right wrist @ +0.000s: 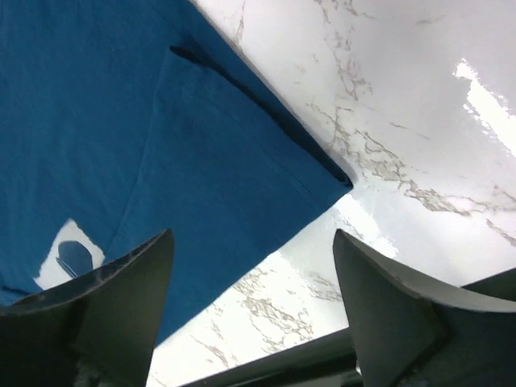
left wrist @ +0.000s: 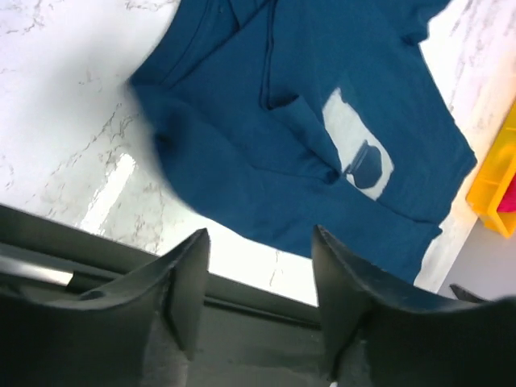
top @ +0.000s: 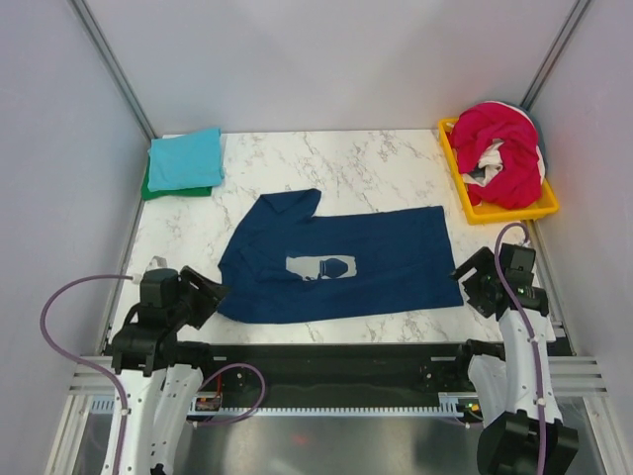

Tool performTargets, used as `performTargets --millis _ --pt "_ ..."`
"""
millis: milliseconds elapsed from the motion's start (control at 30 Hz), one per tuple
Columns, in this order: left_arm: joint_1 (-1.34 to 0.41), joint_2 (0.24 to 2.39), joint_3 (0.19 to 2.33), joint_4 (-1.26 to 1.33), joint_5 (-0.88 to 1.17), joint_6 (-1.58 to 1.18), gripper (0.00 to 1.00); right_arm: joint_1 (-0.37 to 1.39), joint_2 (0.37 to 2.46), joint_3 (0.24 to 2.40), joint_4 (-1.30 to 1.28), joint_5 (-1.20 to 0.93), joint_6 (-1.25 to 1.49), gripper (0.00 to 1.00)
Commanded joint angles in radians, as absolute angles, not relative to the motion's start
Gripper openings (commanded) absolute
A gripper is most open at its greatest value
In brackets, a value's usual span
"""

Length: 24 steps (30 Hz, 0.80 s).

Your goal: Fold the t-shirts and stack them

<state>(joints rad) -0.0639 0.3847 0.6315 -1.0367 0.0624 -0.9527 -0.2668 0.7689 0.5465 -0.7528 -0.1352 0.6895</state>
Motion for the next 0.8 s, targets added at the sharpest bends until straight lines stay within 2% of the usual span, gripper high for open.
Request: performTargets --millis 0,33,100,200,233,400,567,700,767 --pt "-0.064 0.333 0.762 -1.198 0.084 -0.939 0.64 -0.272 0.687 0.587 -0.836 -0.105 0.716 0.9" --pt "-0.064 0.316 0.808 -1.197 0.075 -0.93 0.68 -0.272 0.672 0.618 -0.839 -0.097 0.721 0.93" --pt "-0.064 0.304 0.85 -1.125 0.063 -0.872 0.68 -0.272 0.673 0.643 -0.809 -0.1 0.73 0.95" --pt "-0.064 0.316 0.809 -0.892 0.1 -0.804 0.67 -0.272 0.722 0.661 -0.686 -0.155 0.726 0.94" --pt "-0.064 0.398 0.79 -0.855 0.119 -0.804 0.63 -0.272 0.774 0.675 -0.658 -0.172 0.719 0.93" --pt "-0.067 0.815 0.798 -0.619 0.175 -0.767 0.56 -0.203 0.954 0.848 -0.543 -0.219 0.655 0.91" --pt "-0.109 1.336 1.009 -0.402 0.182 -0.727 0.48 -0.109 1.084 0.942 -0.522 -0.126 0.609 0.94" --pt "-0.149 1.683 1.268 -0.383 0.187 -0.687 0.43 -0.068 1.124 0.893 -0.451 -0.126 0.62 0.93" --pt "-0.153 1.785 1.342 -0.385 0.189 -0.692 0.43 -0.055 1.138 0.865 -0.42 -0.126 0.617 0.93"
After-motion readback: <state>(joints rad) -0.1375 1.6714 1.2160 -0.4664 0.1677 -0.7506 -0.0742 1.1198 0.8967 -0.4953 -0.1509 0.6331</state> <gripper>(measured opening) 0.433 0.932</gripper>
